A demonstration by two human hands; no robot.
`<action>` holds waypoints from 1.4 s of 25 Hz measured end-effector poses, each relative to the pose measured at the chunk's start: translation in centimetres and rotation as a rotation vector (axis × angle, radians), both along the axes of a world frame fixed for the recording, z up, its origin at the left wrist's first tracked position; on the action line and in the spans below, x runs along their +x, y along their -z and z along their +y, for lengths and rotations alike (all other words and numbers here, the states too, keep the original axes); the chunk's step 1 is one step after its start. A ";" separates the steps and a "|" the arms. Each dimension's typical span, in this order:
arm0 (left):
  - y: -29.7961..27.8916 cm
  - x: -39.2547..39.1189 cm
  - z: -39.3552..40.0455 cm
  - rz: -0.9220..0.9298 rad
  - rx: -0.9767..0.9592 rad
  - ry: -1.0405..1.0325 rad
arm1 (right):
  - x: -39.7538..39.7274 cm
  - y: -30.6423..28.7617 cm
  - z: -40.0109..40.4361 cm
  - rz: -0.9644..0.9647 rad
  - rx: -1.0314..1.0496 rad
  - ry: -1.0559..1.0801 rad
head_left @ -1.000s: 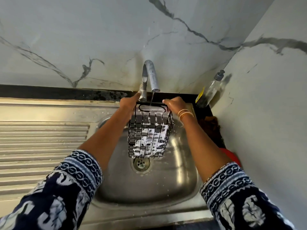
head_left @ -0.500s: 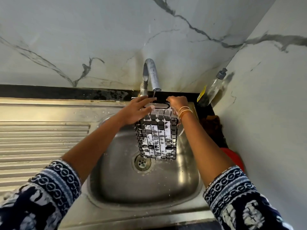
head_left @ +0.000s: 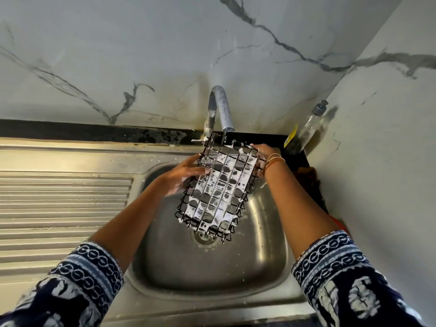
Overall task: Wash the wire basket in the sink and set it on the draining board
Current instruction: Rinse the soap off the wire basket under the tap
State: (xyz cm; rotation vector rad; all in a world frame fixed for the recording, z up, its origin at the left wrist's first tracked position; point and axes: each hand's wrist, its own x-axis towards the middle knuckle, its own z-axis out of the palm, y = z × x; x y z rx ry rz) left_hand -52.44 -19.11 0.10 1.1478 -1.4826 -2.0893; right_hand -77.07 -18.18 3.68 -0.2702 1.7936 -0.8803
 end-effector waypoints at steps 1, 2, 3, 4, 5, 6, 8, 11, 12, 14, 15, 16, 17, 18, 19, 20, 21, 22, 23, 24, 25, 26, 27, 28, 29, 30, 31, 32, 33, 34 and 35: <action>0.1 0.0 -0.1 -0.009 0.014 -0.013 | 0.0 0.0 -0.1 -0.008 0.014 -0.018; 0.3 -0.1 -0.1 -0.038 -0.012 -0.032 | 0.1 -0.2 -0.4 -0.009 0.014 -0.025; 0.1 -0.4 0.1 -0.067 -0.058 -0.078 | 0.4 -0.5 -0.6 0.012 0.000 -0.024; 0.0 -0.7 0.2 -0.081 -0.092 -0.138 | 0.7 -0.8 -1.0 0.039 -0.030 -0.011; 0.0 -1.0 0.3 -0.071 -0.092 -0.211 | 1.0 -1.2 -1.3 0.071 -0.076 0.017; 0.0 -1.1 0.5 -0.057 -0.063 -0.278 | 1.5 -1.4 -1.6 0.103 -0.144 0.048; 0.1 -1.6 0.7 -0.057 0.022 -0.340 | 2.9 -1.3 -2.0 0.287 -0.321 0.005; -0.4 -2.1 1.0 -0.032 0.050 -0.422 | 5.8 -0.5 -0.5 0.997 -0.447 -0.157; -0.7 -2.4 1.0 -0.021 0.065 -0.432 | 6.9 0.0 0.1 1.229 -0.439 -0.212; -0.8 -2.4 1.1 -0.026 0.095 -0.445 | 9.1 0.9 1.6 1.438 -0.370 -0.376; -0.4 -2.2 1.0 -0.030 0.111 -0.449 | 10.2 1.4 2.7 1.439 -0.365 -0.476; 0.2 -1.7 0.8 -0.027 0.139 -0.454 | 11.3 2.1 4.0 1.428 -0.398 -0.608; 0.8 -1.1 0.5 -0.023 0.160 -0.460 | 11.9 2.9 5.5 1.453 -0.480 -0.748; 1.5 -0.5 0.3 -0.035 0.175 -0.481 | 11.8 3.3 6.9 1.477 -0.572 -0.878; 1.6 -0.1 0.4 -0.042 0.190 -0.497 | 10.8 3.6 7.7 1.483 -0.635 -0.980; 1.8 0.1 0.5 -0.057 0.210 -0.508 | 9.8 3.8 8.0 1.485 -0.643 -1.014; 1.8 0.1 0.7 -0.068 0.228 -0.508 | 9.2 3.7 7.8 1.488 -0.600 -0.956; 1.3 -0.2 1.0 -0.072 0.236 -0.495 | 8.9 3.4 7.1 1.473 -0.530 -0.832; 1.4 -0.6 1.1 -0.085 0.238 -0.479 | 9.5 2.9 6.6 1.441 -0.462 -0.714; 1.3 -1.0 1.3 -0.070 0.225 -0.458 | 10.7 2.4 6.2 1.412 -0.428 -0.663; 1.3 -1.3 1.3 -0.050 0.209 -0.434 | 12.1 2.1 6.1 1.420 -0.450 -0.700; 1.2 -1.5 1.3 -0.015 0.192 -0.418 | 12.9 2.2 6.4 1.454 -0.509 -0.799; 0.6 -1.5 1.4 0.000 0.187 -0.407 | 12.6 2.4 6.6 1.491 -0.575 -0.903; 0.3 -1.4 1.4 -0.005 0.201 -0.417 | 11.2 2.3 6.4 1.521 -0.606 -0.977; 0.3 -1.3 1.4 -0.028 0.214 -0.429 | 9.5 2.3 5.9 1.537 -0.595 -0.963; 0.4 -1.2 1.2 -0.056 0.214 -0.438 | 8.1 2.1 5.4 1.543 -0.542 -0.862; 0.4 -1.2 1.1 -0.072 0.206 -0.437 | 7.5 1.9 5.0 1.538 -0.475 -0.732; 0.5 -1.2 1.0 -0.087 0.194 -0.433 | 7.8 1.8 5.1 1.507 -0.429 -0.649; 0.7 -1.3 1.0 -0.093 0.181 -0.427 | 8.9 1.9 5.3 1.481 -0.434 -0.662; 0.9 -1.3 1.0 -0.091 0.172 -0.426 | 10.2 2.3 6.0 1.477 -0.486 -0.762; 1.2 -1.4 0.8 -0.087 0.165 -0.424 | 11.2 2.9 7.0 1.493 -0.559 -0.896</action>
